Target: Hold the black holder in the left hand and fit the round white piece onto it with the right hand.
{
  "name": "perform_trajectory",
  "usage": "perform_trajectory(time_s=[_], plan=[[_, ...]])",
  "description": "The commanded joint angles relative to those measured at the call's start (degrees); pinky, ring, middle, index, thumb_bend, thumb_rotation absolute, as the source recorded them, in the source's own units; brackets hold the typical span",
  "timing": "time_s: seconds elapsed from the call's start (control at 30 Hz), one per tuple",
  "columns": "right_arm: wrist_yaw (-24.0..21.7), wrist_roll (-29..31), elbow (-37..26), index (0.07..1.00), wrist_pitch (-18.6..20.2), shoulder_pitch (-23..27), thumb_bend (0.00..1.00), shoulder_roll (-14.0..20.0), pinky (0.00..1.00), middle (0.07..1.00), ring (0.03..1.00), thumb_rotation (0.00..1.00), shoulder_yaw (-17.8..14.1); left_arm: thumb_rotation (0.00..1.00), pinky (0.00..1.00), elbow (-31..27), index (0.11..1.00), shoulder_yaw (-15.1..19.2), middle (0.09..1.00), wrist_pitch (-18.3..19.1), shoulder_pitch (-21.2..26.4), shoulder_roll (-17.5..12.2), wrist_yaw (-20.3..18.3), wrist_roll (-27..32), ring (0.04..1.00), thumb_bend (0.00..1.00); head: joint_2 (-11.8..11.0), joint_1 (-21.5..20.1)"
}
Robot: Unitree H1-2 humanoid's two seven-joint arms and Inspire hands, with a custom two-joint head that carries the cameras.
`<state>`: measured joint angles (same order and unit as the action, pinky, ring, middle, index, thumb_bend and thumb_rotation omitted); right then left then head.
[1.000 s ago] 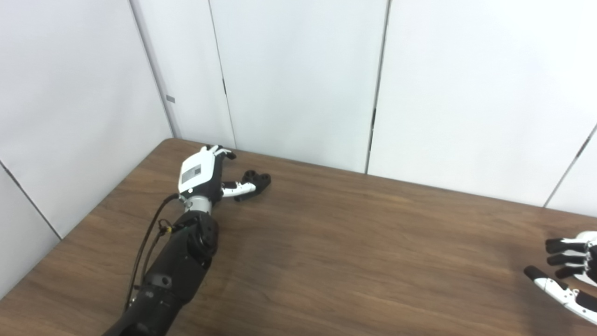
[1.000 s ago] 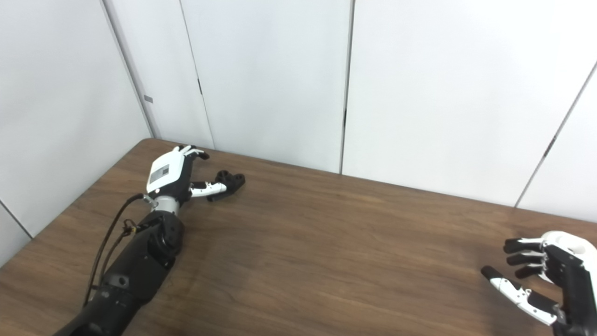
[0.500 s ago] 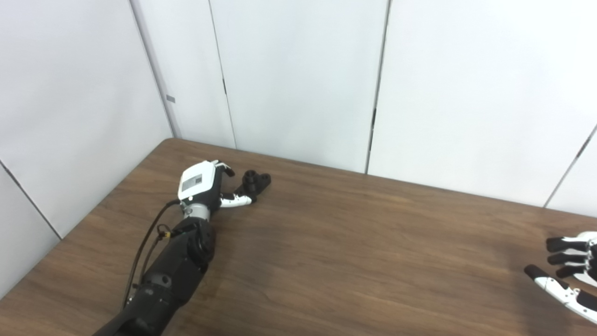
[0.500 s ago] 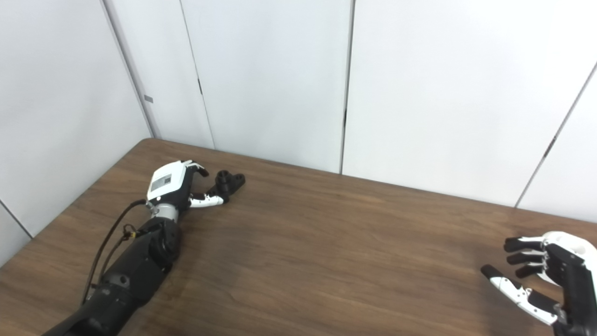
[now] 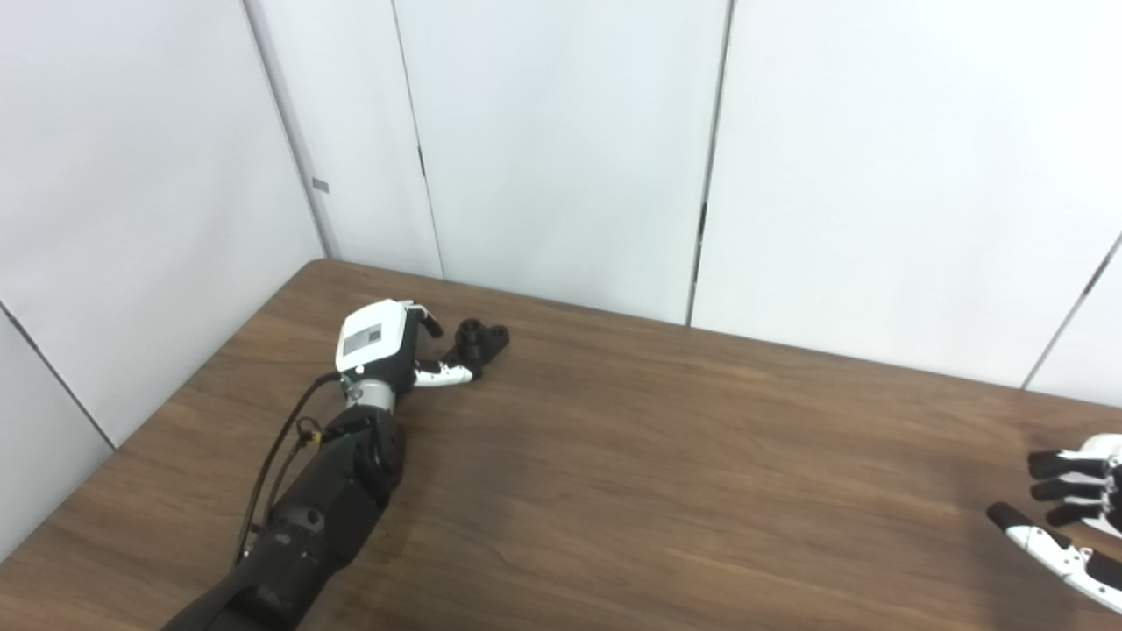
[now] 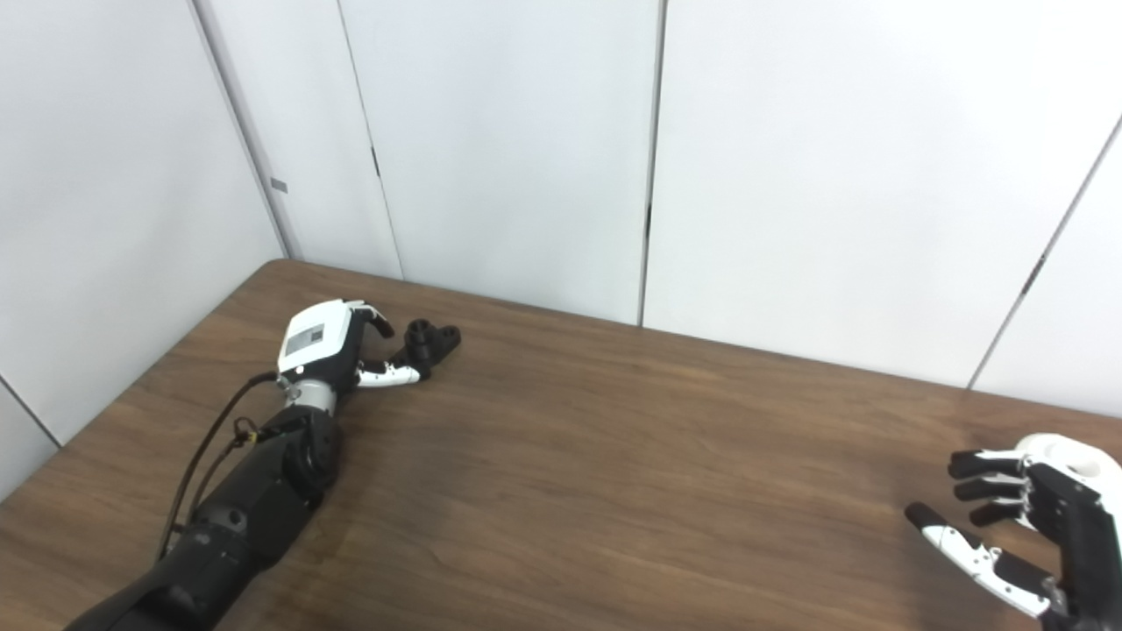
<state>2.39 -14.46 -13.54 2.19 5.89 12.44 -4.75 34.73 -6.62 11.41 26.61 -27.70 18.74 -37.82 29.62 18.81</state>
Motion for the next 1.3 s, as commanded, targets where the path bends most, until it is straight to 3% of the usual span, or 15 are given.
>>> perform_trajectory(time_s=[0.0,0.77,0.93,0.97,1.03,1.27], plan=[[0.23,0.01,-1.99,0.496,-0.40,1.18,0.50,0.26,0.41,0.625,0.532,0.13,-0.43,0.35,0.77,0.43,0.611,-0.35,0.858,-0.76,3.45,-2.18,0.85,-0.44,0.920,0.87,0.10,0.03],[-0.01,-0.38,-3.65,0.496,1.28,0.62,0.50,0.27,0.43,0.629,0.548,0.12,-0.54,0.34,0.76,8.96,0.600,-2.34,0.852,-5.86,7.05,-1.48,2.73,2.33,0.903,0.90,1.08,-0.61],[-0.07,-0.27,-3.66,0.496,1.16,0.49,0.50,0.58,0.42,0.628,0.541,0.12,-0.71,0.25,0.75,9.02,0.556,-2.36,0.827,-7.12,6.90,-1.32,2.55,3.17,0.892,0.87,1.14,-0.58],[-0.13,-0.06,-3.79,0.496,1.26,0.45,0.50,0.55,0.42,0.629,0.540,0.12,-0.77,0.14,0.76,8.82,0.515,-2.26,0.822,-7.66,6.69,-1.34,2.21,3.60,0.893,0.67,1.22,-0.55],[-0.13,0.20,-3.51,0.496,0.80,0.44,0.50,0.64,0.42,0.628,0.538,0.12,-0.87,0.09,0.75,8.92,0.492,-2.43,0.810,-8.78,6.41,-1.45,2.04,4.04,0.887,0.56,1.29,-0.54],[-0.23,0.11,-3.18,0.496,0.60,0.82,0.50,0.98,0.42,0.631,0.544,0.12,-0.91,0.06,0.72,9.04,0.484,-3.03,0.806,-10.57,5.61,-1.65,0.52,5.05,0.870,0.52,1.55,-0.47]])
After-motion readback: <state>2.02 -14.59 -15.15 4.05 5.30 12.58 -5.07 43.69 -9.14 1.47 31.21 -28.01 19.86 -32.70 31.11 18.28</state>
